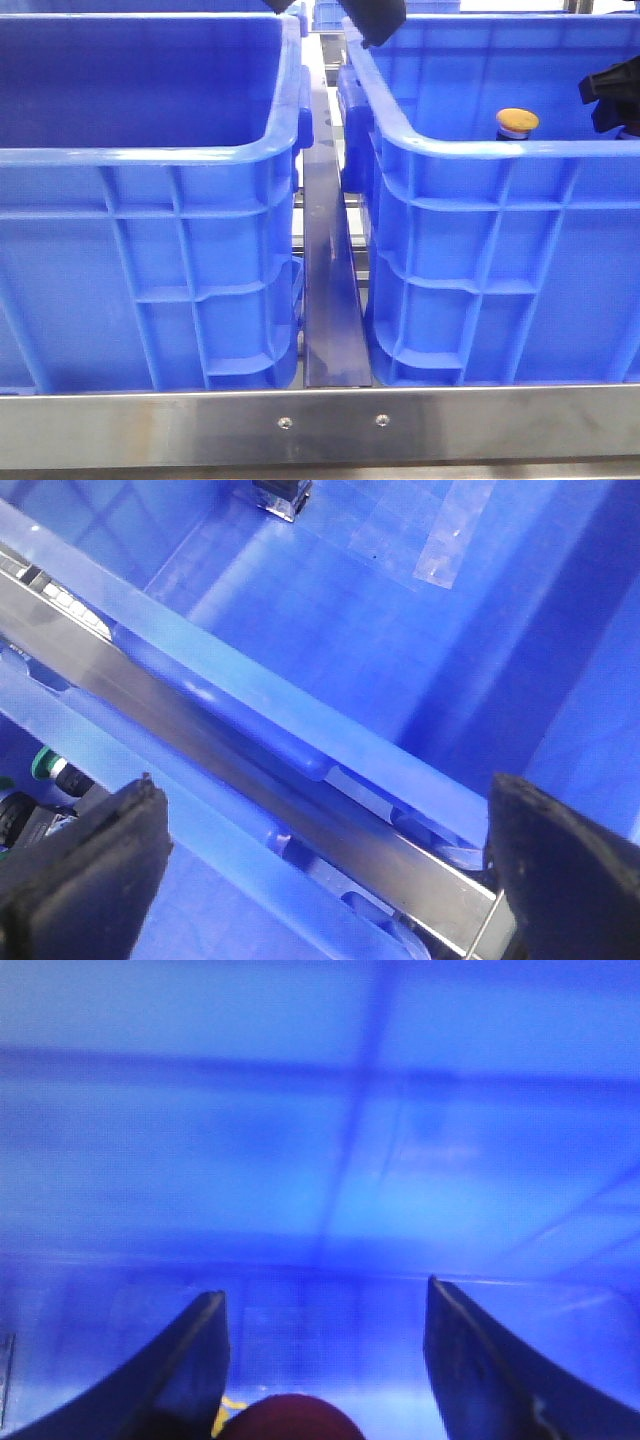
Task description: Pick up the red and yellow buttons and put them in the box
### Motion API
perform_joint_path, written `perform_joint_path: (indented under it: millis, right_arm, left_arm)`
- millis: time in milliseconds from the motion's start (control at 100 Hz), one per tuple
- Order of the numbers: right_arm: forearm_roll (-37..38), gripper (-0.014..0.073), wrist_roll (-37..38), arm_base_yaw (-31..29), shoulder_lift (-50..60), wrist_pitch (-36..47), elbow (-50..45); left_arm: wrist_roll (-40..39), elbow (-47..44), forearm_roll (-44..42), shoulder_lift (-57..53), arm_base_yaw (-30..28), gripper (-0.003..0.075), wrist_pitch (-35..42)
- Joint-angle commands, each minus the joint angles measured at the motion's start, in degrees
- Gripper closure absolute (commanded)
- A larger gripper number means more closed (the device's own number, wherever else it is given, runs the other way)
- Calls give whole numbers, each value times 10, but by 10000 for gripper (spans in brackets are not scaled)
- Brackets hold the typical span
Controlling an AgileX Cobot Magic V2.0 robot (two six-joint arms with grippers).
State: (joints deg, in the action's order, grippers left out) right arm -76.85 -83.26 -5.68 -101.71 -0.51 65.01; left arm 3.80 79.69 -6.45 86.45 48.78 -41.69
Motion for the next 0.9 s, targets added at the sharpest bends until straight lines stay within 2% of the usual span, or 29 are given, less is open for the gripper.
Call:
perform_joint_path:
  millis: [0, 140, 320, 480, 530, 580, 700, 760, 800, 890]
  right_arm:
    - [-2, 134, -7, -3, 41, 1, 17]
    - [-6, 134, -7, -3, 68, -2, 11]
    - [-6, 139, -7, -3, 131, -47, -26]
    - [-15, 150, -7, -3, 203, -72, -66]
    - [-15, 197, -7, -3, 226, -72, -78]
    - [-15, 283, -7, -3, 250, -71, -91]
    - [-15, 559, -7, -4, 310, -72, -130]
    - [-15, 666, -7, -4, 346, -73, -153]
    - [-16, 657, -7, -4, 365, -73, -165]
    - [-25, 662, -7, -4, 418, -76, -197]
  left_arm:
    - [0, 17, -2, -26, 6, 120, 30]
    - [0, 17, -2, -27, 6, 120, 32]
    - [-6, 17, -2, -34, 6, 125, 30]
    - [-30, -10, 0, -59, 0, 243, 66]
    - [-38, -28, 0, -69, -4, 312, 81]
    - [-45, -49, 0, -82, -11, 381, 94]
    - [-52, -103, 2, -117, -27, 571, 147]
    - [-62, -131, 3, -136, -36, 667, 176]
    - [-67, -149, 3, -153, -43, 742, 200]
    - [-67, -186, 3, -183, -57, 739, 229]
